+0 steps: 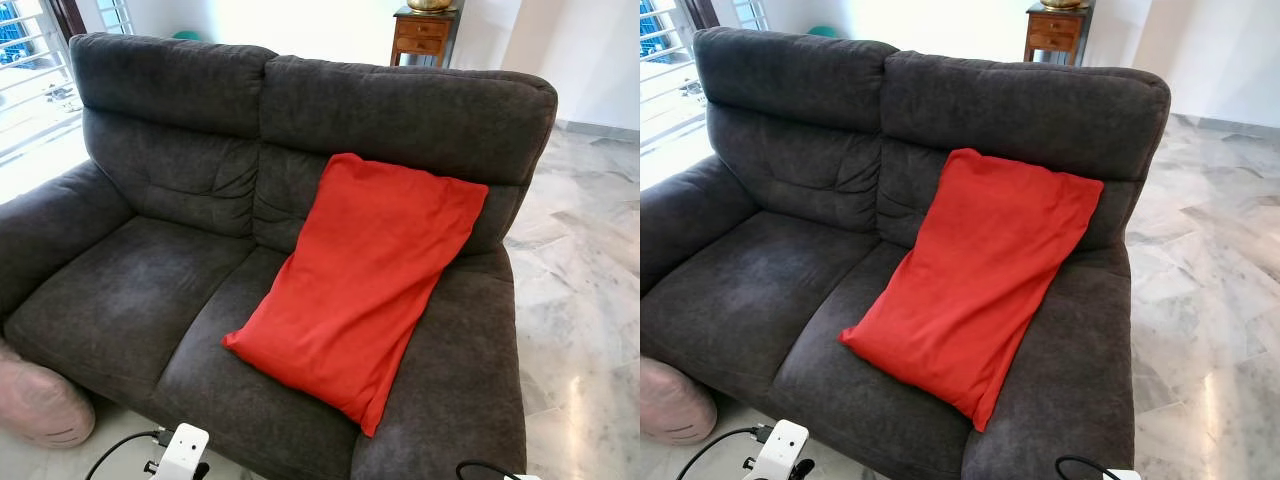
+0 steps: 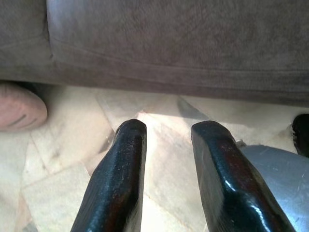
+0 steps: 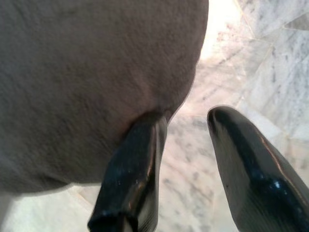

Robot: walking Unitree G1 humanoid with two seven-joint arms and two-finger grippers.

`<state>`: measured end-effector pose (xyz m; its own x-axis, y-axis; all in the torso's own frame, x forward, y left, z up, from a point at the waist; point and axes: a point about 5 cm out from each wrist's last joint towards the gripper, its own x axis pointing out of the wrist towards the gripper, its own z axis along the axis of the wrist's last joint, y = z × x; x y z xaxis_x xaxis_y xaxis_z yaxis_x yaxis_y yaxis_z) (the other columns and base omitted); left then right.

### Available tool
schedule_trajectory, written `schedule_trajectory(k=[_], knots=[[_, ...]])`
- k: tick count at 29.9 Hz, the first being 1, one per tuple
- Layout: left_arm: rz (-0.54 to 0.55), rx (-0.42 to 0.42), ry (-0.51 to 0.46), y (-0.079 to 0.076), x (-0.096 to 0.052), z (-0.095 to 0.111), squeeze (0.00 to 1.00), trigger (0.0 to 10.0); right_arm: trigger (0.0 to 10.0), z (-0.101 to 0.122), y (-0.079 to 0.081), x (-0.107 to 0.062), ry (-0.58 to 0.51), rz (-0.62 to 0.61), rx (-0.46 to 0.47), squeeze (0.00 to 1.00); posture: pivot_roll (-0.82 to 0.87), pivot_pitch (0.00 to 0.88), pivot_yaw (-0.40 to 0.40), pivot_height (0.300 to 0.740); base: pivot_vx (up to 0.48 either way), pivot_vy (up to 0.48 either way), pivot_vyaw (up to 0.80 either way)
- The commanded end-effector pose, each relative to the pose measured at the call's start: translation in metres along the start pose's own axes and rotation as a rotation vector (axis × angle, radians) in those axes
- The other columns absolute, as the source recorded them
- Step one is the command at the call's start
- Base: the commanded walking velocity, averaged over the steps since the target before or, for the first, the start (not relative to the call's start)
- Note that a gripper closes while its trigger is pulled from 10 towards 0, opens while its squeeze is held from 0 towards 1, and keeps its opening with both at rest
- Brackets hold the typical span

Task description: Move the pillow to the sofa from floor

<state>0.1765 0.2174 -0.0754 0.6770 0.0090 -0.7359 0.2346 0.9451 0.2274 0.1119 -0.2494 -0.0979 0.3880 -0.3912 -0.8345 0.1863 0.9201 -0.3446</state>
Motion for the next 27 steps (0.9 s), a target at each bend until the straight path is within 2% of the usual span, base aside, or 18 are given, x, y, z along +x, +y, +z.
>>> schedule_trajectory(k=[1,8,27], knots=[[0.002,-0.017,0.027,0.002,-0.001,-0.005,0.0,10.0,10.0,-0.003,0.014,-0.002,0.022,0.035,0.018,0.0,0.05,0.039,0.015,0.74,0.0,0.0,0.0],[-0.017,-0.023,0.052,-0.003,-0.002,-0.011,0.0,10.0,10.0,0.004,0.028,-0.004,0.006,0.072,0.014,0.0,0.05,0.061,0.021,0.74,0.0,0.0,0.0],[-0.028,-0.011,0.05,-0.011,-0.002,-0.01,0.0,10.0,10.0,0.005,0.028,-0.004,0.0,0.076,0.022,0.0,0.06,0.064,0.023,0.74,0.0,0.0,0.0]])
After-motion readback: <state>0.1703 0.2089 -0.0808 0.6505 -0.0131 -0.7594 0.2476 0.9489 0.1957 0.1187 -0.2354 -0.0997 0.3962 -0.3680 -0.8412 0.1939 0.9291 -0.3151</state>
